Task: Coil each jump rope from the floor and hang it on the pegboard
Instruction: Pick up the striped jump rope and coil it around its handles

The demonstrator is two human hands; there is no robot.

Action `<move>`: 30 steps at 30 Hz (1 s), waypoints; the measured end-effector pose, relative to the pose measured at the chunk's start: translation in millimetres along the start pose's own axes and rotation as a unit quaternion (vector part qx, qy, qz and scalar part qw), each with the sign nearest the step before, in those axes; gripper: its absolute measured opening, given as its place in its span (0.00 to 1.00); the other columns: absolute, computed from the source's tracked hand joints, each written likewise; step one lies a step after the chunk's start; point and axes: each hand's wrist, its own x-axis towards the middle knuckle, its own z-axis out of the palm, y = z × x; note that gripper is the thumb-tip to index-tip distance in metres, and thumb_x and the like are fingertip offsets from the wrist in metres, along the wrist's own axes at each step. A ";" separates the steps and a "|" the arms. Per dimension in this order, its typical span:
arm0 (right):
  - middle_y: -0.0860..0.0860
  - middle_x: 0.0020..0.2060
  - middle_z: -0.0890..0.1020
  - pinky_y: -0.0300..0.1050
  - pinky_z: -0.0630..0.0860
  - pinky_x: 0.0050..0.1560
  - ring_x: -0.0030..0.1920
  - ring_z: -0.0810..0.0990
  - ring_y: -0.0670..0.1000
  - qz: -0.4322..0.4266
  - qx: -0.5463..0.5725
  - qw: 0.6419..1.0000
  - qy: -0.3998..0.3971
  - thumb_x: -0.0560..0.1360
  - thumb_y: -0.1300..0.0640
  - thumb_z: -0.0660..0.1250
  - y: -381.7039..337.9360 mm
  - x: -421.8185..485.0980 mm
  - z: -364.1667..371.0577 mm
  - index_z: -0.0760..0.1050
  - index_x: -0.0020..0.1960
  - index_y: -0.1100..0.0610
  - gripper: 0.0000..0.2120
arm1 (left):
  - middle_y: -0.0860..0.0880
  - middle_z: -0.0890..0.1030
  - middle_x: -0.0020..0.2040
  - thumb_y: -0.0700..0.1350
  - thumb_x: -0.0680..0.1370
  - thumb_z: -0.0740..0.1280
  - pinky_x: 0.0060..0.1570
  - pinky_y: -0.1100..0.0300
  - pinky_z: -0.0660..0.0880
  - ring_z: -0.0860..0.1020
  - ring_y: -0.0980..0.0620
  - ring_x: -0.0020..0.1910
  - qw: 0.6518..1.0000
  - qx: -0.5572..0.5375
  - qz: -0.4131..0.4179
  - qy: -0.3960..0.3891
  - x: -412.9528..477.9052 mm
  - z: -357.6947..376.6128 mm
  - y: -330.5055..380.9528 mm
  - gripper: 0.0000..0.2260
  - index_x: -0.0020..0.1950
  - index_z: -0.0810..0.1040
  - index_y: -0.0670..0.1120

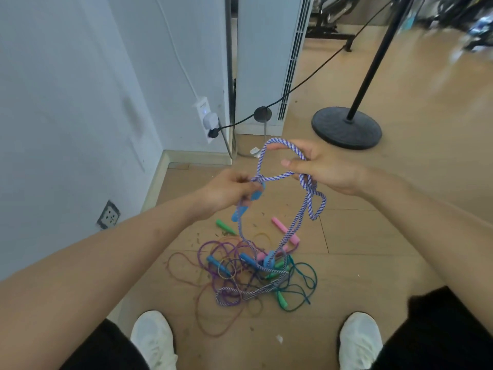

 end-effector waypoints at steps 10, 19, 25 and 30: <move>0.41 0.41 0.80 0.26 0.72 0.39 0.43 0.80 0.41 0.074 -0.141 0.987 -0.002 0.79 0.60 0.65 23.6 5.1 6.5 0.79 0.59 0.55 0.10 | 0.51 0.59 0.31 0.46 0.82 0.63 0.33 0.59 0.62 0.58 0.51 0.31 0.983 -0.147 0.093 0.062 -12.8 -39.6 35.2 0.13 0.48 0.85 0.42; 0.46 0.28 0.70 0.38 0.61 0.26 0.27 0.63 0.46 0.083 0.081 0.993 0.015 0.82 0.51 0.63 13.9 19.9 23.5 0.76 0.56 0.60 0.13 | 0.49 0.60 0.32 0.45 0.74 0.71 0.35 0.55 0.56 0.57 0.51 0.33 0.992 -0.052 0.108 0.036 -28.8 -38.3 46.5 0.09 0.45 0.85 0.39; 0.51 0.34 0.72 0.41 0.64 0.31 0.29 0.66 0.47 0.167 0.058 0.984 0.005 0.84 0.51 0.56 17.3 15.8 33.8 0.78 0.56 0.61 0.16 | 0.52 0.60 0.29 0.47 0.74 0.64 0.33 0.60 0.60 0.58 0.51 0.30 0.947 -0.285 0.077 0.127 -24.6 -51.5 46.9 0.07 0.39 0.78 0.47; 0.53 0.37 0.77 0.43 0.68 0.36 0.33 0.71 0.49 0.200 0.190 0.961 0.001 0.82 0.54 0.61 12.1 16.0 33.0 0.78 0.59 0.62 0.13 | 0.50 0.80 0.33 0.44 0.81 0.64 0.29 0.61 0.65 0.69 0.53 0.26 0.950 -0.241 0.026 0.197 -24.2 -47.6 34.1 0.03 0.49 0.76 0.46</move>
